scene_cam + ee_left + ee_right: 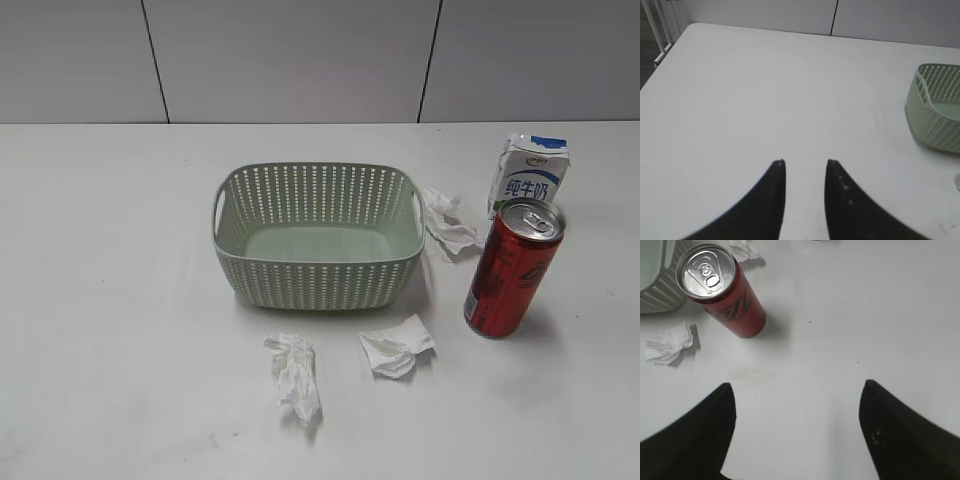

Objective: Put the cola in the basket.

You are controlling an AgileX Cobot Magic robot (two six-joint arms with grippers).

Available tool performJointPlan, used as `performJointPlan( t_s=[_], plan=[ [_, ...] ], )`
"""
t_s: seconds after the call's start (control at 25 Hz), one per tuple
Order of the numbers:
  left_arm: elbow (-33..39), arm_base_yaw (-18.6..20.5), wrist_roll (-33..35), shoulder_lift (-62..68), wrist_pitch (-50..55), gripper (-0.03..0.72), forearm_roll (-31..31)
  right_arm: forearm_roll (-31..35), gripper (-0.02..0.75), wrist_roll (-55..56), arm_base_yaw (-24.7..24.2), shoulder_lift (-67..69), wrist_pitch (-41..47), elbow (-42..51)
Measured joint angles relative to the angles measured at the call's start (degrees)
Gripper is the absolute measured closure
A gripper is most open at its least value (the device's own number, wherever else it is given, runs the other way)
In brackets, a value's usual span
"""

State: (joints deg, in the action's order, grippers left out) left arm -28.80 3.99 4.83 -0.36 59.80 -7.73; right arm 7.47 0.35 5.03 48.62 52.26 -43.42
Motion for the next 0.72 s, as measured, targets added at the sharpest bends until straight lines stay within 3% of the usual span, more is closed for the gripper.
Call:
performJointPlan(
  t_s=[0.44,0.72],
  plan=[
    [0.00,0.00,0.00,0.00,0.00,0.471,0.00,0.98,0.157,-0.35,0.00,22.51,6.27,-14.08],
    [0.00,0.00,0.00,0.00,0.00,0.471,0.00,6.28,0.157,-1.62,0.06,34.64,12.27,-24.49]
  ],
)
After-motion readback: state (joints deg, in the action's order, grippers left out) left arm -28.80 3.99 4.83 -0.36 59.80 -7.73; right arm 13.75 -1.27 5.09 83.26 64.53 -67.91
